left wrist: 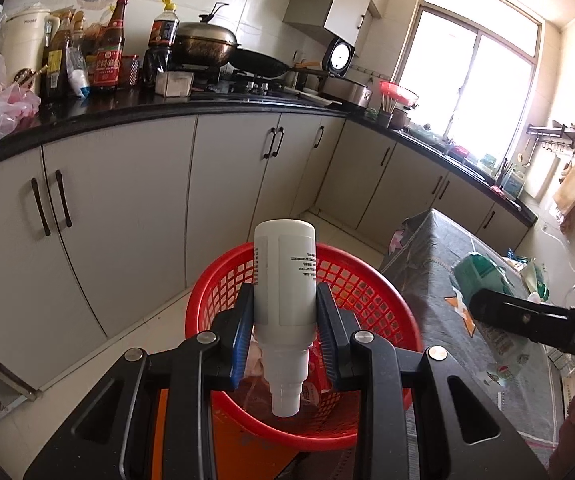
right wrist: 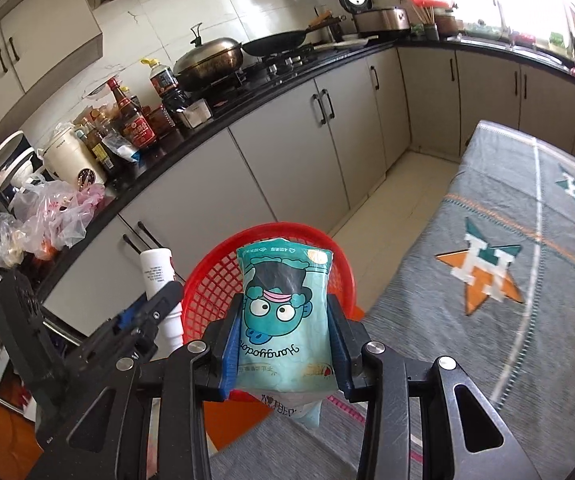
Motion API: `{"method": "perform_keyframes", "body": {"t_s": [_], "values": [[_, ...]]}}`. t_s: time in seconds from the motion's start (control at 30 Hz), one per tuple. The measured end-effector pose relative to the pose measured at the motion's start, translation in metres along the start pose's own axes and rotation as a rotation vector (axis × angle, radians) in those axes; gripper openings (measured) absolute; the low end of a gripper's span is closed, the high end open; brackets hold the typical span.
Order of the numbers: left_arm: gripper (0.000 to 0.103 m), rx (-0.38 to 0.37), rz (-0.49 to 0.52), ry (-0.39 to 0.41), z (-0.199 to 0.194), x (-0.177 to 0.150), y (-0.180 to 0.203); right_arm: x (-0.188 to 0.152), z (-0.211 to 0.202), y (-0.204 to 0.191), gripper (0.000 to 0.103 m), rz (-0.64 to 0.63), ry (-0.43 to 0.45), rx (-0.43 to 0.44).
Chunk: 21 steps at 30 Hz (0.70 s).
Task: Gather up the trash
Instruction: 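Open both grippers to drop the pack and spray bottle into the basket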
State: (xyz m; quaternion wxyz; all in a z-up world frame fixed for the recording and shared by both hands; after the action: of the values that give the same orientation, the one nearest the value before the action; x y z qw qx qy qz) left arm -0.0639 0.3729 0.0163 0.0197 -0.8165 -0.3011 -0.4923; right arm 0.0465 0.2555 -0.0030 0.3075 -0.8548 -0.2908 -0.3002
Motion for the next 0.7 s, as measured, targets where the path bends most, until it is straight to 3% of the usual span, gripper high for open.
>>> {"method": "perform_keyframes", "body": {"t_s": [0.4, 0.47, 0.7], "values": [[0.029, 0.010, 0.005, -0.039, 0.021, -0.007, -0.001, -0.001, 0.041, 0.002, 0.043, 0.056, -0.062, 0.042], [0.029, 0.001, 0.001, -0.047, 0.023, -0.008, -0.001, -0.002, 0.047, 0.001, 0.048, 0.058, -0.071, 0.046], [0.043, -0.009, -0.007, -0.037, 0.019, -0.006, -0.005, -0.002, 0.051, 0.005, 0.055, 0.069, -0.068, 0.043]]}}
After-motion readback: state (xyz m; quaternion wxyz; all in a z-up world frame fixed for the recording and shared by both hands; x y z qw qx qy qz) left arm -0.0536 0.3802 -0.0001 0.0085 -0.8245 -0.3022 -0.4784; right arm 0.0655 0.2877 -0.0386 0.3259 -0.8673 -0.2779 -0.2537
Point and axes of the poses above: each gripper's, at about its wrist camera, not at the fingertips, and z roughly the way its jaws point, y to its right, x to its top, the point moved 7 cm from there along z, roughly the way its jaws point, and after that the axes turned 3 degrees about y, right-handed, at the moved point
